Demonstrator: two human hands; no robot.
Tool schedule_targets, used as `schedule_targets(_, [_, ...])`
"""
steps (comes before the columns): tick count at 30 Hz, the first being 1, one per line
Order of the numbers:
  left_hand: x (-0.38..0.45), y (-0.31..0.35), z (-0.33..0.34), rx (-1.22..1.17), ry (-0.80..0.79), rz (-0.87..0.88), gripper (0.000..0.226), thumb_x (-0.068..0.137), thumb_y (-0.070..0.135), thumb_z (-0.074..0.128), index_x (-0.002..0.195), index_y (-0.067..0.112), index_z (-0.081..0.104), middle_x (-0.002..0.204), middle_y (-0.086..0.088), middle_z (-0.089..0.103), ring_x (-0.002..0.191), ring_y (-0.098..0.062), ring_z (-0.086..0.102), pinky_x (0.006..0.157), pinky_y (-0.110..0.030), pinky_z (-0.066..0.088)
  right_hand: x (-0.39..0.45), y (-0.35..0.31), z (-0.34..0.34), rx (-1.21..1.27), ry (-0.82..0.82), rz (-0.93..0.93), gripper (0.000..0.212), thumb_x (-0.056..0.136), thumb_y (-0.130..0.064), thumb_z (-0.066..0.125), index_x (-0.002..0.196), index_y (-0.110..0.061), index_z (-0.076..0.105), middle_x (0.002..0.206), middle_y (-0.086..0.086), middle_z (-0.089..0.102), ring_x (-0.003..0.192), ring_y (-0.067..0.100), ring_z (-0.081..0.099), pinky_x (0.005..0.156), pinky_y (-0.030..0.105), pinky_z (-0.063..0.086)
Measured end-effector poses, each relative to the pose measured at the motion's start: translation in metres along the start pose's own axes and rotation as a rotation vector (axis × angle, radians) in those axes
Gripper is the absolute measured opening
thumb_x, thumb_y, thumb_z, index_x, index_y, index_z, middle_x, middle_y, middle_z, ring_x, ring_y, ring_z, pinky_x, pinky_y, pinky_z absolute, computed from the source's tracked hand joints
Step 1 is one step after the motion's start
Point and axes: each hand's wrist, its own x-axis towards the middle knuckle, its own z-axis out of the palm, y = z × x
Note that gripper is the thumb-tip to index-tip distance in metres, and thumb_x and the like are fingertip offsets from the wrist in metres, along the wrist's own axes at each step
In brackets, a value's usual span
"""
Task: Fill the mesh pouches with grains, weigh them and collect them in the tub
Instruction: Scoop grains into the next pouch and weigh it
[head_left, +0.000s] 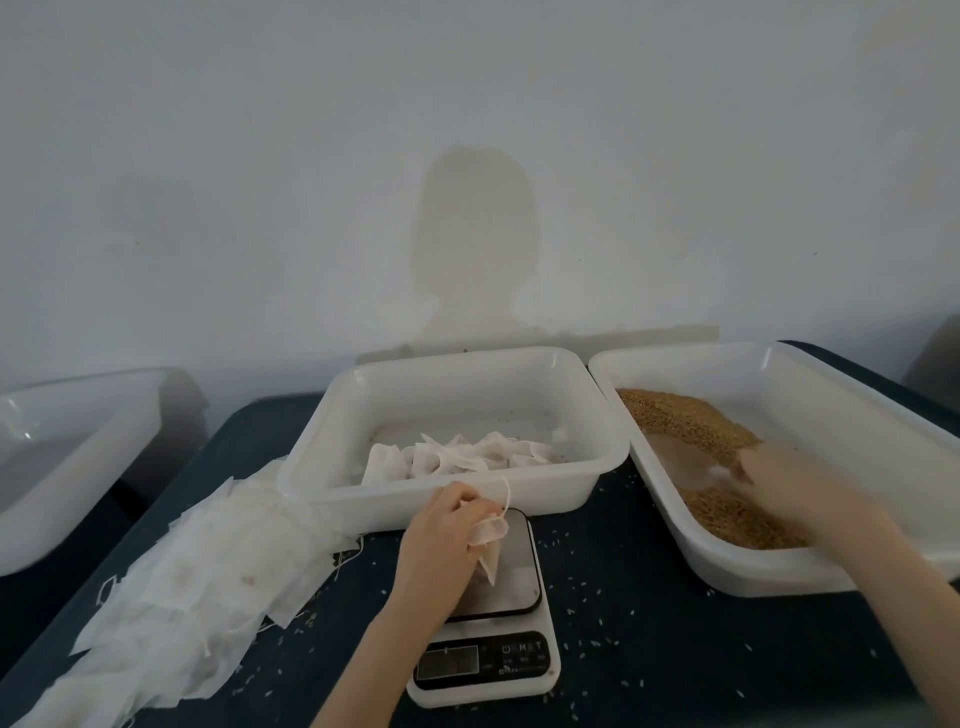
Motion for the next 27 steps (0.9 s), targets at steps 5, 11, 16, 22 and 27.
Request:
schedule_targets(5, [-0.009, -0.016, -0.006, 0.075, -0.051, -0.052, 0.021, 0.085, 0.008, 0.064, 0.105, 0.015, 0.065, 0.108, 0.001, 0.058, 0.082, -0.010, 0.059, 0.069, -0.012, 0.041, -0.009, -0.021, -0.011, -0.081, -0.036, 0.072, 0.037, 0.101, -0.044, 0.034, 0.077, -0.020, 0.050, 0.082, -0.006, 0.056, 0.072, 0.009, 0.055, 0.067, 0.025, 0.048])
schedule_targets(11, [-0.007, -0.022, 0.005, -0.120, 0.003, -0.087, 0.018, 0.087, 0.012, 0.061, 0.104, 0.014, 0.065, 0.099, 0.011, 0.054, 0.082, -0.002, 0.055, 0.076, -0.011, 0.041, -0.036, -0.090, -0.035, 0.298, 0.516, -0.137, 0.015, 0.096, -0.030, 0.048, 0.097, -0.026, 0.062, 0.090, -0.013, 0.057, 0.079, 0.005, 0.054, 0.060, 0.018, 0.037])
schedule_targets(16, [-0.009, -0.030, 0.001, -0.322, -0.064, -0.124, 0.021, 0.090, 0.020, 0.058, 0.100, 0.038, 0.059, 0.092, 0.027, 0.053, 0.090, 0.017, 0.049, 0.076, 0.002, 0.034, -0.063, -0.166, -0.015, 0.430, 0.504, -0.396, 0.014, 0.093, -0.032, 0.050, 0.087, -0.027, 0.062, 0.076, -0.014, 0.058, 0.065, 0.000, 0.054, 0.059, 0.012, 0.040])
schedule_targets(22, [-0.026, -0.047, -0.015, -0.411, -0.090, -0.152, 0.039, 0.087, 0.029, 0.066, 0.122, 0.034, 0.052, 0.107, 0.025, 0.057, 0.100, 0.014, 0.052, 0.084, -0.004, 0.041, -0.048, -0.187, 0.044, 0.562, 0.439, -0.258, 0.014, 0.092, -0.030, 0.058, 0.081, -0.025, 0.065, 0.065, -0.013, 0.059, 0.057, 0.002, 0.054, 0.055, 0.014, 0.042])
schedule_targets(27, [-0.038, -0.068, -0.020, -0.646, 0.034, -0.280, 0.036, 0.090, 0.015, 0.061, 0.119, 0.035, 0.053, 0.118, 0.020, 0.058, 0.109, 0.008, 0.053, 0.090, -0.014, 0.043, -0.033, -0.184, 0.067, 0.752, 0.347, -0.093, 0.013, 0.092, -0.027, 0.059, 0.079, -0.030, 0.062, 0.066, -0.013, 0.059, 0.057, 0.002, 0.057, 0.051, 0.015, 0.043])
